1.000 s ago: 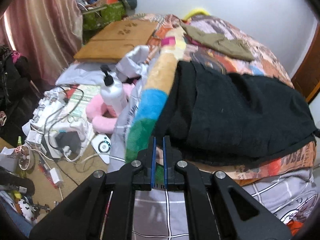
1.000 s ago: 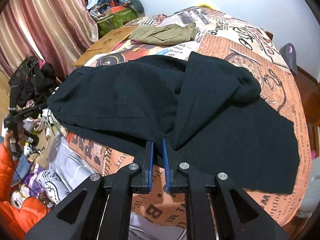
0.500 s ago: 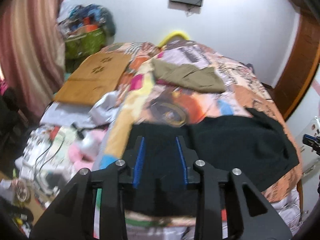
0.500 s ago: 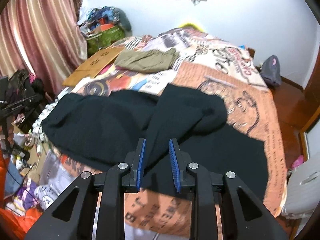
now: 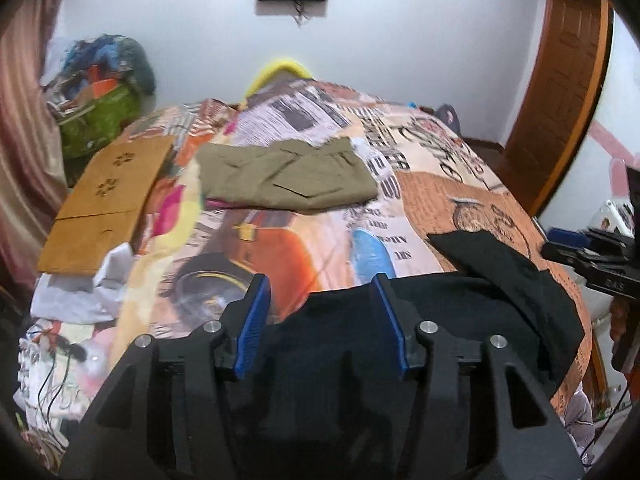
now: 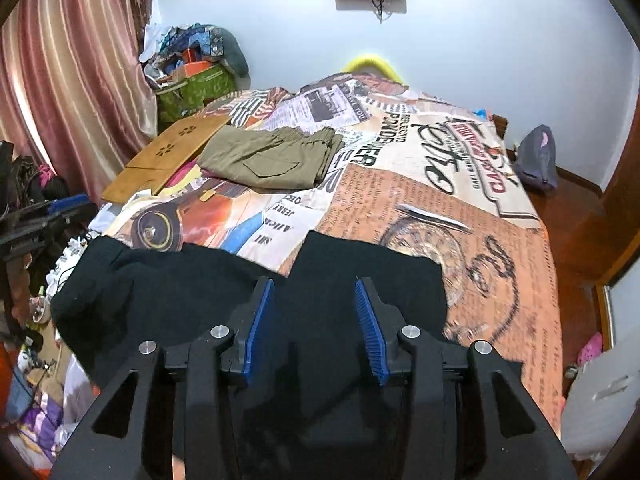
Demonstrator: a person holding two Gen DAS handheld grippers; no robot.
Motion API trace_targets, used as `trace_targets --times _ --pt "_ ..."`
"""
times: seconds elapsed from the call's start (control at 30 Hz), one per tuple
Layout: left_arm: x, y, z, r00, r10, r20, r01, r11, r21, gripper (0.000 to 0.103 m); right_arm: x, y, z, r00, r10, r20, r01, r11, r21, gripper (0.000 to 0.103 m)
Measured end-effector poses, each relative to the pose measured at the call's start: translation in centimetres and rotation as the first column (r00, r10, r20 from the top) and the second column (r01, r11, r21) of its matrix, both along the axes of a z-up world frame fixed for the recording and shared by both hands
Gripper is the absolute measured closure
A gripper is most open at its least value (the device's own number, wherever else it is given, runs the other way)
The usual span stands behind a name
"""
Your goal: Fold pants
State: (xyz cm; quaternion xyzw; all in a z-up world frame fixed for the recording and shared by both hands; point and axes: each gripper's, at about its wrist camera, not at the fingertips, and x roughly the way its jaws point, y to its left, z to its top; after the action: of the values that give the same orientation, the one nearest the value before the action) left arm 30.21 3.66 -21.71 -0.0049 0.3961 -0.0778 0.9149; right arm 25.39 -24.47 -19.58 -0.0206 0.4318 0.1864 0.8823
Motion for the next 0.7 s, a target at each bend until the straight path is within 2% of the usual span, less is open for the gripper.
trace_targets --times 0.2,0.3,0.4,0.5,0.57,0.7 --pt "2.4 -2.2 -3.7 0.997 -0.044 -0.071 0.047 0.998 0.035 0.051 4.0 2.4 -3.1 0.994 0.05 -0.096 -0.052 0.999 -0.016 0.064" --pt "3.2 -2.5 -5.6 0.993 -0.047 -0.109 0.05 0.998 0.028 0.051 5.6 3.4 -4.6 0.986 0.069 -0.15 -0.073 0.997 -0.018 0.064" --pt "4.2 -2.7 -7.1 0.989 -0.048 -0.143 0.051 0.998 0.021 0.051 6.7 4.6 -5.9 0.977 0.091 -0.192 -0.106 0.992 -0.069 0.064" --pt "4.7 -3.0 -8.1 0.986 -0.059 -0.153 0.064 0.997 0.031 0.051 7.8 5.3 -7.2 0.97 0.093 -0.224 -0.124 0.984 -0.127 0.064" --pt "5.0 -3.3 -8.6 0.985 -0.066 -0.16 0.073 0.997 0.034 0.051 8.6 5.7 -8.4 0.956 0.1 -0.276 -0.147 0.976 -0.158 0.064" --pt "5.3 -3.6 -9.3 0.982 -0.069 -0.173 0.075 0.997 0.028 0.051 9.7 5.7 -9.1 0.941 0.123 -0.316 -0.178 0.973 -0.15 0.066"
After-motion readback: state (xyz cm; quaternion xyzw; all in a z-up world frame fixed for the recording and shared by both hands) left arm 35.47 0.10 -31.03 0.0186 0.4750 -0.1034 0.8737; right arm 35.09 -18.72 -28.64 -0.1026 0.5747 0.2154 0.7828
